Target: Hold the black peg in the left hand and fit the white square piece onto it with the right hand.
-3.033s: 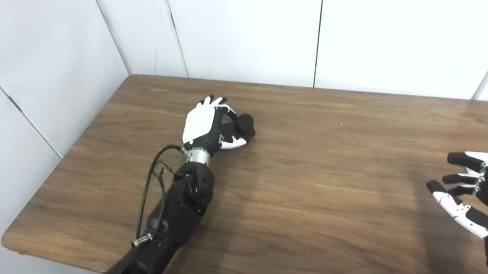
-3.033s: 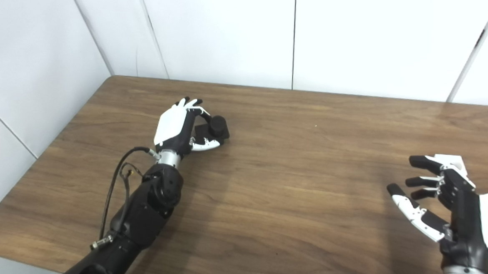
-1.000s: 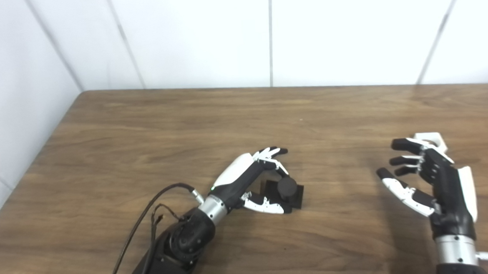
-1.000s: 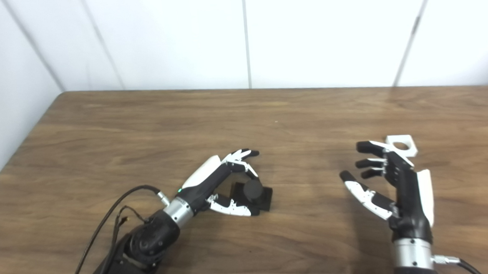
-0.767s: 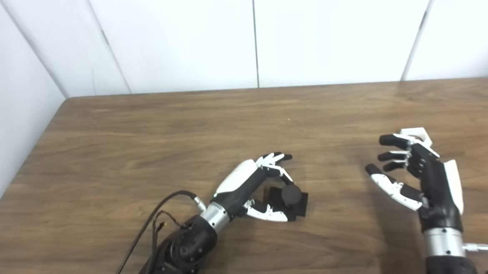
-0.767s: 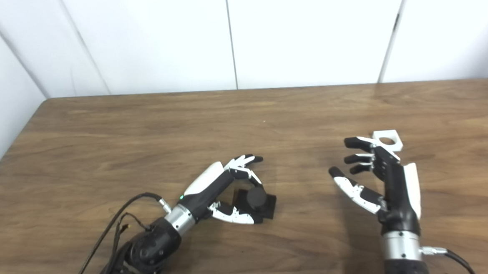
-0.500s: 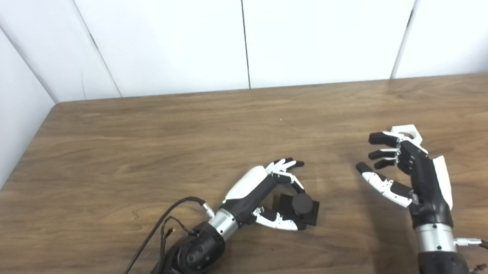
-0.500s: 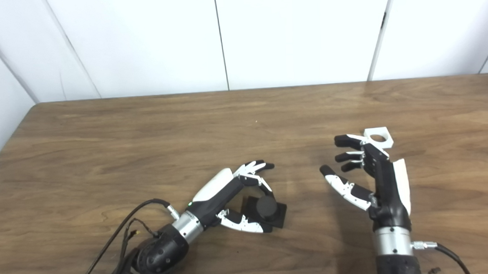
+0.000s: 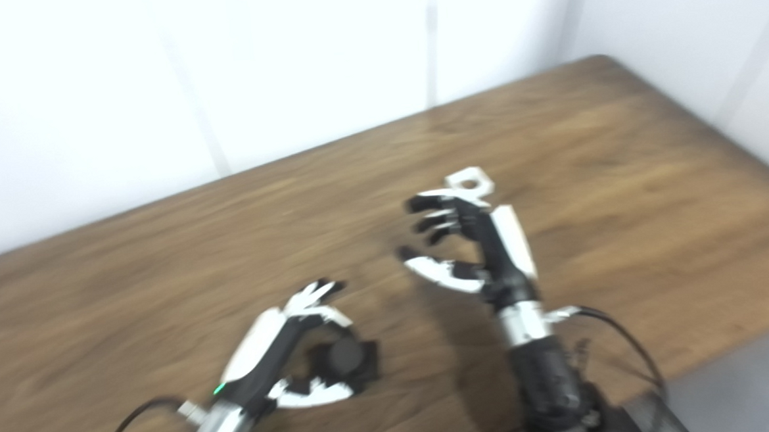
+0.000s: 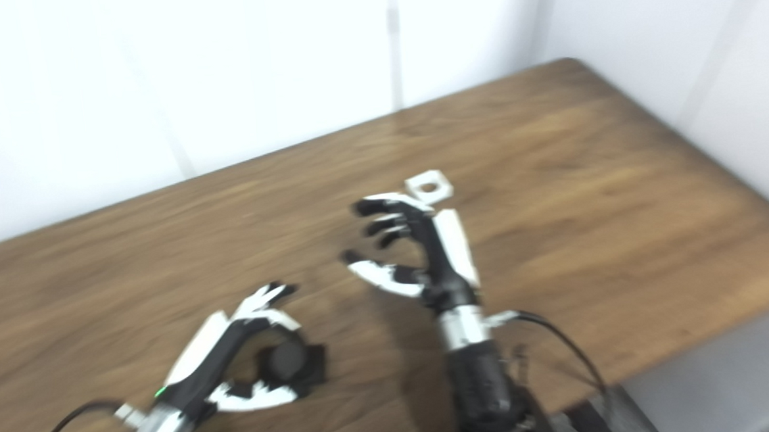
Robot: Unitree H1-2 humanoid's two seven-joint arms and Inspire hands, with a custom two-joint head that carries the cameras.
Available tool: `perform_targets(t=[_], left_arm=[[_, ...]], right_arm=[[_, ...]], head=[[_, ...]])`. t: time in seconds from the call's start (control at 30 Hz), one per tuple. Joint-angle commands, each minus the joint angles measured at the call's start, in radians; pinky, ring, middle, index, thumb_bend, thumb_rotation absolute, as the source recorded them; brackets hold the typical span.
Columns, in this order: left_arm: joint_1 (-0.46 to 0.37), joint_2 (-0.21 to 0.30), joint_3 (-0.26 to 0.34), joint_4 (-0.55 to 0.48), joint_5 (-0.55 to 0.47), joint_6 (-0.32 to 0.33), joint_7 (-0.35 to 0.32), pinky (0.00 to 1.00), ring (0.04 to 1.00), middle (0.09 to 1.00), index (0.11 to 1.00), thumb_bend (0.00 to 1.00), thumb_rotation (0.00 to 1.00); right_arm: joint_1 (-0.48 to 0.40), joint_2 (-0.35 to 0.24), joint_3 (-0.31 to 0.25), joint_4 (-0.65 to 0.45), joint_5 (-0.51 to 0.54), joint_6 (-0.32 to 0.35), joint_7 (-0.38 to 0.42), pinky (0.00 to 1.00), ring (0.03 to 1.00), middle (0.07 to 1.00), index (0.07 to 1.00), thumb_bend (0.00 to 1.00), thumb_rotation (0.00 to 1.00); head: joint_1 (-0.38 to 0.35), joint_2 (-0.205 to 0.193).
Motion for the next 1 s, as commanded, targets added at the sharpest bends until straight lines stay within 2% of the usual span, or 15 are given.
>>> perform_targets(t=[0.0, 0.2, 0.4, 0.5, 0.63, 0.73, 0.8, 0.87, 0.97], left_arm=[[0.037, 0.049, -0.001, 0.025, 0.013, 0.012, -0.053, 1.00, 1.000, 0.929, 0.487, 0.52, 0.06], [0.043, 0.041, 0.012, 0.028, 0.001, 0.002, -0.068, 0.99, 1.000, 0.921, 0.487, 0.52, 0.05], [0.050, 0.039, 0.023, 0.017, -0.005, 0.007, -0.076, 1.00, 1.000, 0.923, 0.487, 0.52, 0.05], [0.056, 0.039, 0.028, 0.009, -0.003, 0.008, -0.077, 1.00, 0.999, 0.921, 0.487, 0.52, 0.05], [0.057, 0.036, 0.034, 0.014, -0.007, 0.004, -0.082, 1.00, 1.000, 0.923, 0.487, 0.52, 0.05], [0.056, 0.033, 0.037, 0.017, -0.002, 0.007, -0.082, 0.99, 0.999, 0.922, 0.487, 0.52, 0.05], [0.057, 0.032, 0.037, 0.020, 0.000, 0.005, -0.081, 0.99, 1.000, 0.921, 0.487, 0.52, 0.05], [0.060, 0.031, 0.037, 0.019, -0.001, 0.008, -0.081, 0.99, 1.000, 0.922, 0.487, 0.52, 0.05], [0.067, 0.031, 0.037, 0.014, 0.005, 0.012, -0.079, 0.98, 0.999, 0.922, 0.487, 0.52, 0.05]], right_arm=[[0.044, 0.046, 0.002, -0.005, -0.019, -0.018, -0.028, 0.49, 0.581, 0.679, 0.645, 0.48, 0.00], [0.027, 0.027, -0.005, 0.002, -0.008, -0.025, -0.034, 0.47, 0.577, 0.679, 0.648, 0.47, 0.00], [-0.034, -0.025, -0.039, -0.006, -0.026, -0.005, -0.013, 0.45, 0.572, 0.672, 0.651, 0.49, 0.02], [-0.084, -0.077, -0.068, -0.008, -0.016, 0.015, 0.030, 0.45, 0.585, 0.679, 0.650, 0.50, 0.02], [-0.168, -0.166, -0.093, 0.000, -0.024, 0.085, 0.103, 0.48, 0.615, 0.697, 0.654, 0.52, 0.04], [-0.227, -0.251, -0.087, 0.026, -0.062, 0.118, 0.158, 0.49, 0.639, 0.712, 0.659, 0.54, 0.05], [-0.268, -0.305, -0.079, 0.037, -0.105, 0.163, 0.197, 0.55, 0.690, 0.737, 0.667, 0.56, 0.10], [-0.314, -0.352, -0.074, 0.060, -0.121, 0.206, 0.239, 0.56, 0.701, 0.756, 0.671, 0.57, 0.10], [-0.376, -0.415, -0.059, 0.134, -0.141, 0.218, 0.279, 0.55, 0.691, 0.785, 0.673, 0.58, 0.09]], head=[[-0.006, -0.004], [-0.008, -0.012], [-0.007, -0.016], [-0.008, -0.015], [-0.005, -0.020], [0.002, -0.015], [0.003, -0.014], [0.004, -0.014], [0.010, -0.013]])
